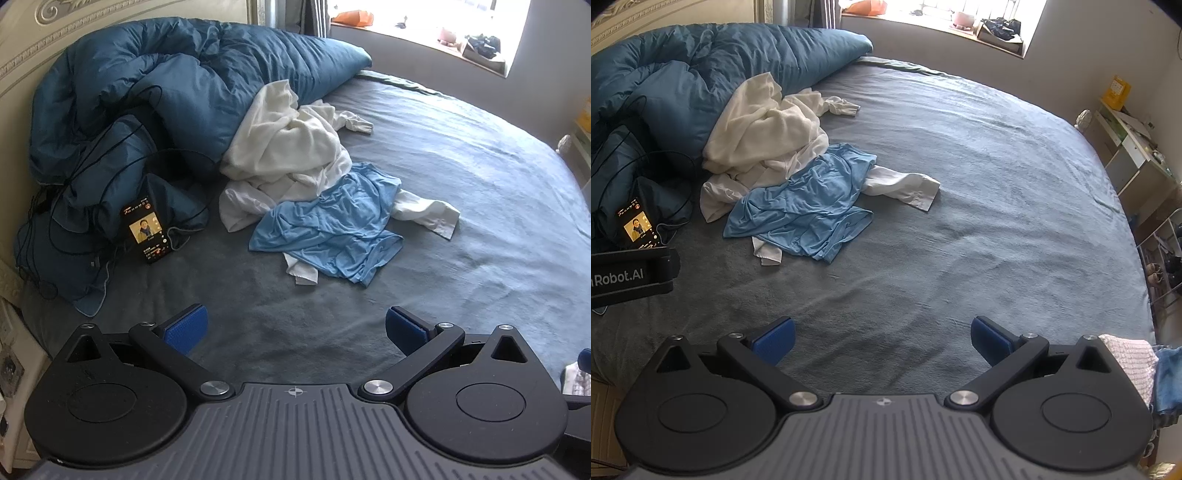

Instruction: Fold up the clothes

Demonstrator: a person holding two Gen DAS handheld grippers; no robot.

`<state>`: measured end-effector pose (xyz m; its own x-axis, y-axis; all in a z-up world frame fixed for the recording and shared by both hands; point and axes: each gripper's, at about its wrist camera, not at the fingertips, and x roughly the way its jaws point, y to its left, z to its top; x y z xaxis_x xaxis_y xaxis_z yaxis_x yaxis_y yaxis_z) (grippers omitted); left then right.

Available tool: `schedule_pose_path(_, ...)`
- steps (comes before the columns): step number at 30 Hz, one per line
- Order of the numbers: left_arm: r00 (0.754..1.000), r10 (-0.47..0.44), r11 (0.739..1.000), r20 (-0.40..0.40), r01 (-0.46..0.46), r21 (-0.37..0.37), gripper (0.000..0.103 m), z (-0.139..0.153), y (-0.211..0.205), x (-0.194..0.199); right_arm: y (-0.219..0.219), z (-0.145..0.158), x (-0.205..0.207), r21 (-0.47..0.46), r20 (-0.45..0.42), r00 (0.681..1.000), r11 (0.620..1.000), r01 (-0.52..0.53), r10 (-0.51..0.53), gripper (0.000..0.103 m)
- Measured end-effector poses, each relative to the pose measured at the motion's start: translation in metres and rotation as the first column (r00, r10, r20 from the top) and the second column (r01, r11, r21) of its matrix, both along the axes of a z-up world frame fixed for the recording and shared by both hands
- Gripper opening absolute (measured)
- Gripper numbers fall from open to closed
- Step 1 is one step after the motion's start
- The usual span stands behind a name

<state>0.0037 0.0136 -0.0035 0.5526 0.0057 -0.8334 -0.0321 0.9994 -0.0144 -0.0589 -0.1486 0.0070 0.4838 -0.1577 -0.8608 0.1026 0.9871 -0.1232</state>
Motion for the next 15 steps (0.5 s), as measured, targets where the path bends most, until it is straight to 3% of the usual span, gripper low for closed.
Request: schedule_pose_path(15, 1.0, 0.018, 1.0, -0.012, -0.018, 0.003, 0.103, 0.0005, 0.0021, 0.0052, 0.0, -0.0033, -0.0002, 0.001, -0.006, 1.0, 1.0, -0.006, 0.006, 0.103)
